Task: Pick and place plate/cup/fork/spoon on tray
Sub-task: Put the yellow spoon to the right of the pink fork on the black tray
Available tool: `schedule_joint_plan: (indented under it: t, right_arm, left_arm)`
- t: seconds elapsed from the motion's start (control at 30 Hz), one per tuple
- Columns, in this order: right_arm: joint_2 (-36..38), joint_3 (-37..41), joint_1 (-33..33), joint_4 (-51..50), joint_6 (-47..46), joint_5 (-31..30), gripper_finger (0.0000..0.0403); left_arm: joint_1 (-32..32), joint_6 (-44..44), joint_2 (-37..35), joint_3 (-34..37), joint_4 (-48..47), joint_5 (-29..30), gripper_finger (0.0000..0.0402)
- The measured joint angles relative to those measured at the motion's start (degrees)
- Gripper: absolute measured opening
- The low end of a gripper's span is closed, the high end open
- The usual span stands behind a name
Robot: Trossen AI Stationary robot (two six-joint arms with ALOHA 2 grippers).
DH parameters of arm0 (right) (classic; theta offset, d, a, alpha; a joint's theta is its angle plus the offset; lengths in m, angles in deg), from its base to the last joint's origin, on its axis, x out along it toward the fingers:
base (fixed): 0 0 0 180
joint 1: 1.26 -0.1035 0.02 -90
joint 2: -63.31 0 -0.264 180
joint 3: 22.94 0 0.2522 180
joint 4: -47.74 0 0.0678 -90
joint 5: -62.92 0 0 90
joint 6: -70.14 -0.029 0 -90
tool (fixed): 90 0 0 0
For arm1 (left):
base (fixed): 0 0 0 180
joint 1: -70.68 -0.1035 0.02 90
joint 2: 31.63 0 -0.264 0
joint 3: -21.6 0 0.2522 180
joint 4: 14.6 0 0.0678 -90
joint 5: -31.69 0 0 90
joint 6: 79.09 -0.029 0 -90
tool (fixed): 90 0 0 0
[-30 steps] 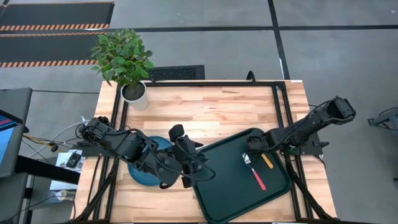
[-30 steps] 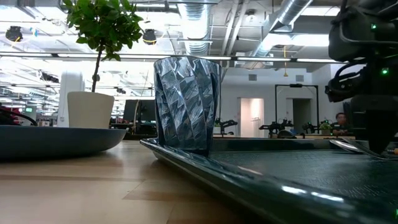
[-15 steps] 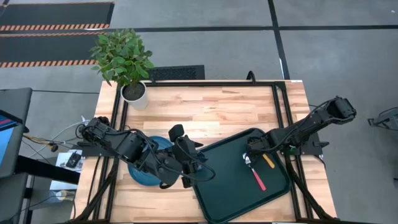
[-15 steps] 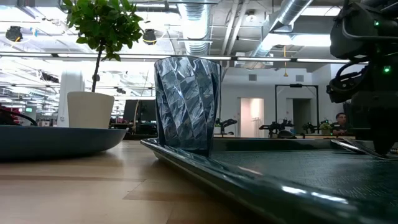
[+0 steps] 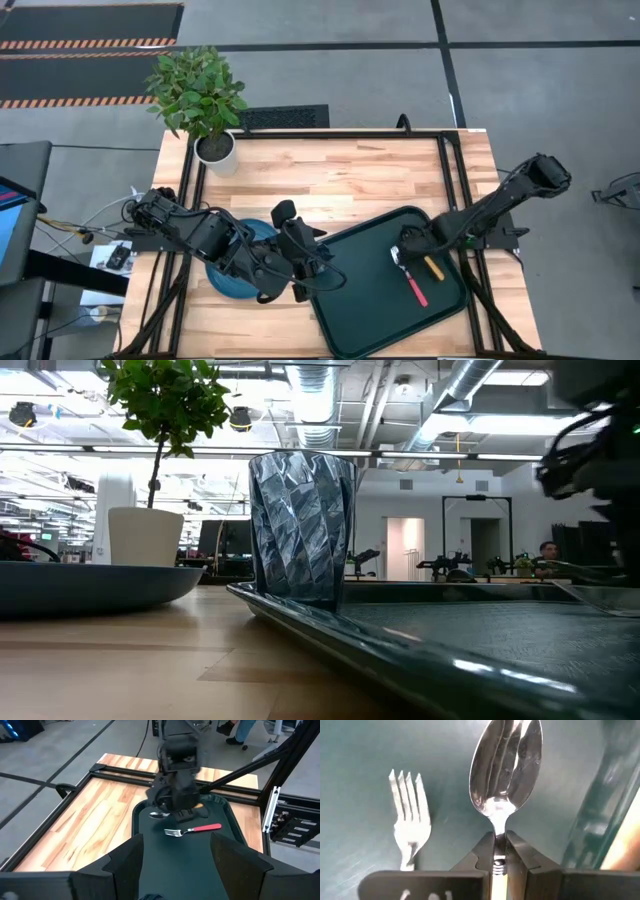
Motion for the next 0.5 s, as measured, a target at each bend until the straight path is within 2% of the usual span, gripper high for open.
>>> schedule_joint_plan:
  t: [0.23, 0.37, 0.5]
  right_arm:
    - [-0.22, -0.13, -12.43, -3.04, -20.93, 0.87, 0.0049]
    - [-0.22, -0.13, -15.41, -2.5, -24.69, 0.79, 0.0049]
    - [-0.22, -0.13, -15.33, -0.9, -24.66, -0.56, 0.0049]
  left_arm:
    - [0.0, 0.22, 0.0, 0.0, 0.0, 0.02, 0.022]
    - [0.0, -0.39, 0.02, 0.0, 0.01, 0.0, 0.022]
    - [-0.02, -0.41, 0.02, -0.02, 0.02, 0.04, 0.022]
